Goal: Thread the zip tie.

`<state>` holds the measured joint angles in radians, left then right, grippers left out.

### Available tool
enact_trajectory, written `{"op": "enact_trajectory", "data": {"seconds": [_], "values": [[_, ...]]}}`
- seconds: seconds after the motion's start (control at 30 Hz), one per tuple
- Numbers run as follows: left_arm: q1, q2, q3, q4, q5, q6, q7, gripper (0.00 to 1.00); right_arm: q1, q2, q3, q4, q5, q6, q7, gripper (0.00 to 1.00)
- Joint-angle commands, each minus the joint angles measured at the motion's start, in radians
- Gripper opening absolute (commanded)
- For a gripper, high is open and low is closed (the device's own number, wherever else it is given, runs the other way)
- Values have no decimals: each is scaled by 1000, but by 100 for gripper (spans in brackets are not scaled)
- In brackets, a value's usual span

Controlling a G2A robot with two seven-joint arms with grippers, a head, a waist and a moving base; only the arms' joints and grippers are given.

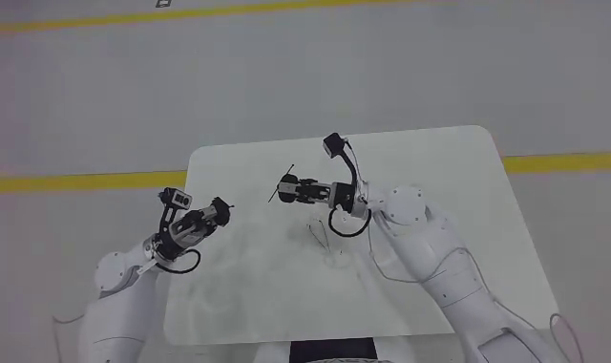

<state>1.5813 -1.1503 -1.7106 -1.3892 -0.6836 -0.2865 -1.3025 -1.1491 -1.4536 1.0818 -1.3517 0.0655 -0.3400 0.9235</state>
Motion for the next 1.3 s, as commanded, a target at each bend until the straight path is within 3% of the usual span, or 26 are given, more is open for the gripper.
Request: {"op": "enact_trajectory", "data": {"seconds": [0.0,0.23,0.47,0.6,0.7,0.87,1.27], "values": [[0,0,0,0,0,1,0,0,0,0,0,-1,-1,0,0,0],[2,0,18,-16,22,9,24,0,-5,0,-3,-9,-7,6,-16,0],[2,2,52,-17,52,-54,64,0,-10,-5,-55,-62,-95,126,-168,0],[3,1,51,-30,68,-54,77,0,-21,-8,-86,-90,-138,208,-246,0],[9,-1,43,-33,71,-54,75,0,-28,-11,-105,-96,-134,236,-268,0],[9,-7,24,-4,80,-54,76,0,-31,-12,-115,-94,-126,234,-276,0],[9,-7,24,-4,80,-54,76,0,-31,-12,-115,-94,-126,234,-276,0]]}}
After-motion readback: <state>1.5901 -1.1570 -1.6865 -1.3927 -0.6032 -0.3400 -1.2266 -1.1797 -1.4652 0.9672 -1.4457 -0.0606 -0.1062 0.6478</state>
